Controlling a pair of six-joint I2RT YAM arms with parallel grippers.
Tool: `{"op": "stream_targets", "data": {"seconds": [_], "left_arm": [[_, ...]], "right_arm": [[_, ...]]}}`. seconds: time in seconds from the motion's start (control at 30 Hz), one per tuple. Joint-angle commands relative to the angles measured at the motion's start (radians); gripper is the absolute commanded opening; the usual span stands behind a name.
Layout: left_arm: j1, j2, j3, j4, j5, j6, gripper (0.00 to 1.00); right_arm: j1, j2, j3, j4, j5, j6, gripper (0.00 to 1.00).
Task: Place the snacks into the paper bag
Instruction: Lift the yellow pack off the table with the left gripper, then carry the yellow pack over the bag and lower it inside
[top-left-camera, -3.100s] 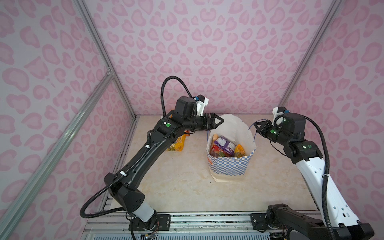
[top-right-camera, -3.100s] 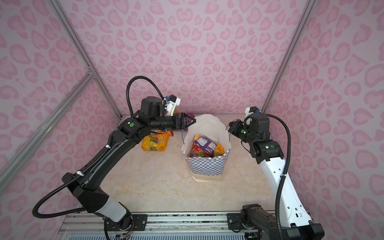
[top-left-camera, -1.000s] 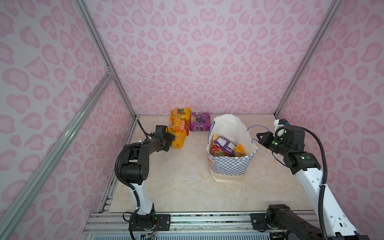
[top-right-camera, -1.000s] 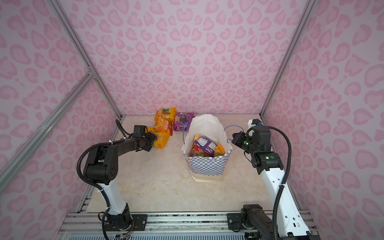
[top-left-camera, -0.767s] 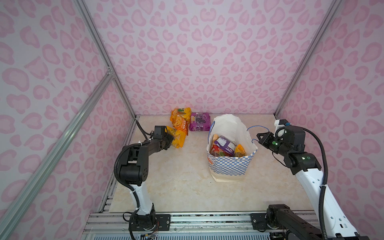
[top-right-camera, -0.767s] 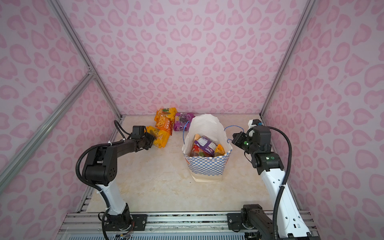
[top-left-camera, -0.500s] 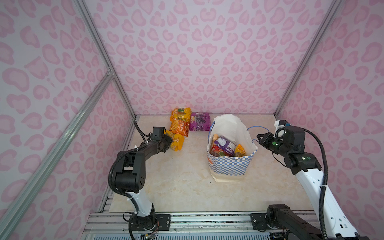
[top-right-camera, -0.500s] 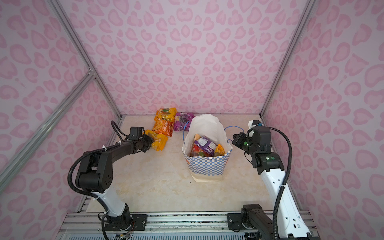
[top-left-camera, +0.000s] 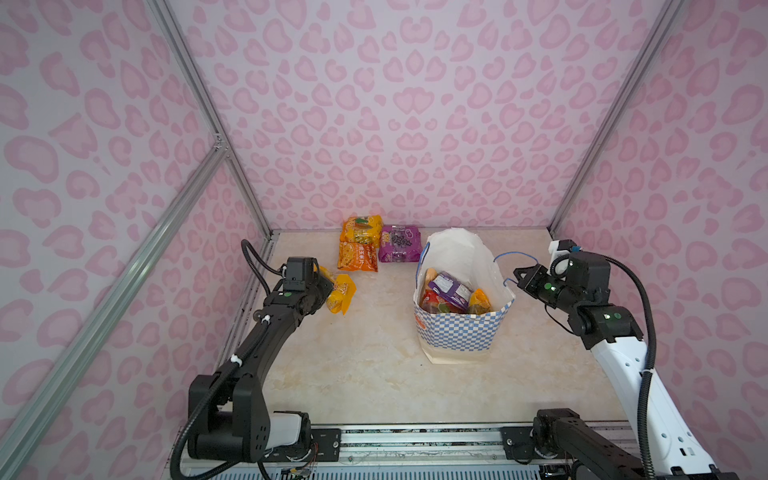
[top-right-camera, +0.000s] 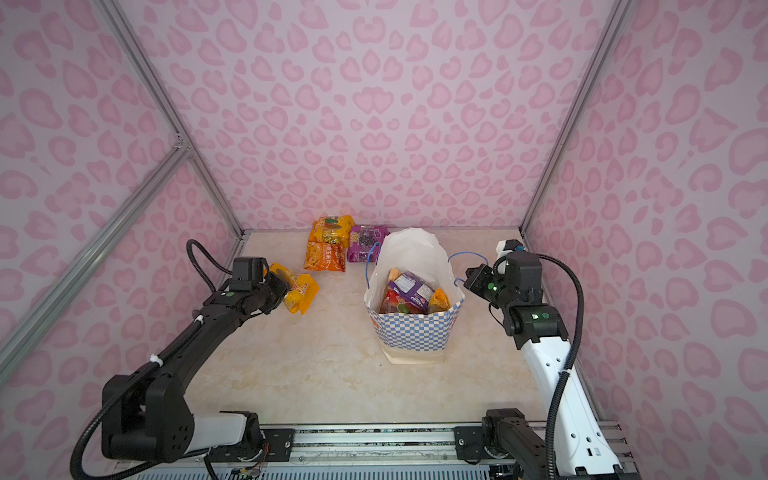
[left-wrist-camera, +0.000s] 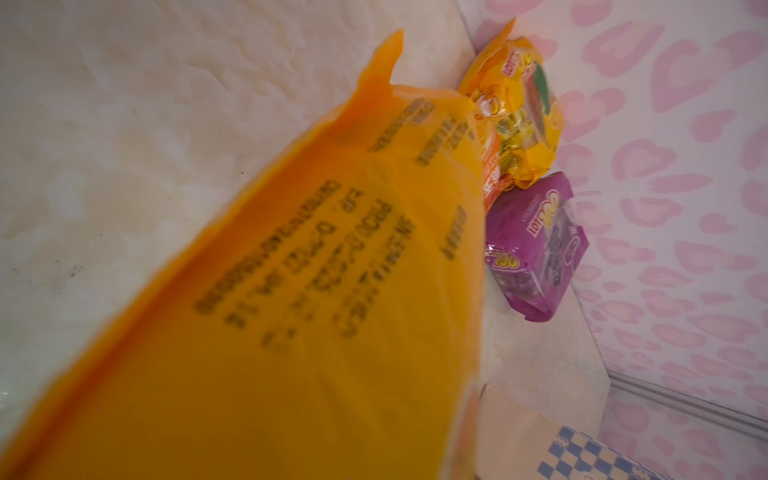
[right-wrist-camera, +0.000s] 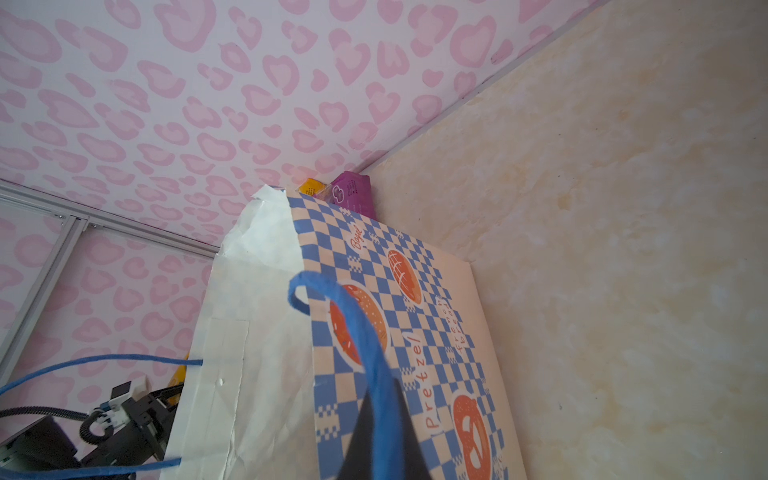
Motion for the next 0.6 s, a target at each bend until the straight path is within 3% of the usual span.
{"op": "stream_targets", "data": {"seconds": [0.0,0.27,0.57], "left_arm": [[0.002,-0.082,0.035,-0.035,-0.024,0.089,0.08],[-0.018,-0.221,0.197,-0.149,0.07,0.223,0.08],[-0.188,-0.284,0.477,-0.191,0.112,0.357,0.08]], "right_arm": [[0.0,0.007,0.005,0.009,0.005,-0.007,0.0],[-0.001,0.03,0.014,0.019,0.007,-0.01,0.0],[0.0,0.053,0.026,0.014,0.013,-0.019,0.0]]}}
